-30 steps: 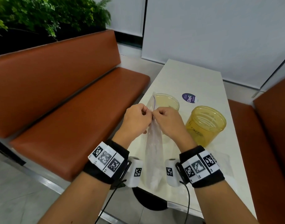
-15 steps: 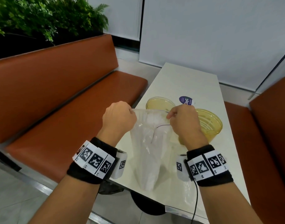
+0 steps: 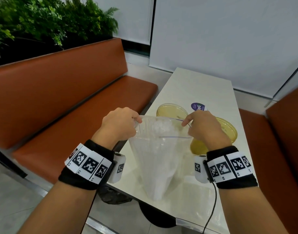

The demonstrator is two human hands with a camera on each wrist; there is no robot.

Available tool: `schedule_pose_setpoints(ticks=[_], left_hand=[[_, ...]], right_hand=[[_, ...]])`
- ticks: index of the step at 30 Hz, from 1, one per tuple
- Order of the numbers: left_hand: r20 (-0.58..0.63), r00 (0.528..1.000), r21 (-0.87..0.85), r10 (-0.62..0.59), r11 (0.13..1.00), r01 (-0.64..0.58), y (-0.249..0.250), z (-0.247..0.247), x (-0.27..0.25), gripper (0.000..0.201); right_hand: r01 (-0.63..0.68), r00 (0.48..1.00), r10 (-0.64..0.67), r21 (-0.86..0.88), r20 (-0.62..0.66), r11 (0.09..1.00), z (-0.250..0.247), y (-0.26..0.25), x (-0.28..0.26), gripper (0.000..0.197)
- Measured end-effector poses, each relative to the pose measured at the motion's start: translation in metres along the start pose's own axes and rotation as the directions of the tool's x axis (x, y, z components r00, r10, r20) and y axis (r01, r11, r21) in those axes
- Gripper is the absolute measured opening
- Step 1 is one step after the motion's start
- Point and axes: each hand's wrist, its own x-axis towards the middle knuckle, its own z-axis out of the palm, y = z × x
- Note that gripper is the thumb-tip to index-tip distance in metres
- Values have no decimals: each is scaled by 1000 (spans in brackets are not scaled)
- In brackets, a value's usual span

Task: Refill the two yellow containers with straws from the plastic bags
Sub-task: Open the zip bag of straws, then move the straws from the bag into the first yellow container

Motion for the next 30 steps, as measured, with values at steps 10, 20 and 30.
schedule_pose_setpoints(ticks=[10, 20, 30], left_hand=[[-30, 996, -218, 84, 972, -88, -3, 15, -3, 49], [-131, 990, -329, 60, 939, -100, -6, 35, 1, 41], [-195, 979, -480, 61, 864, -149, -5, 63, -3, 78]], right_hand=[[166, 960, -178, -68, -218, 984, 11, -11, -5, 25], [490, 868, -496, 110, 26, 864, 50, -49, -4, 29], [604, 794, -562, 409, -231, 684, -3, -67, 7, 17]])
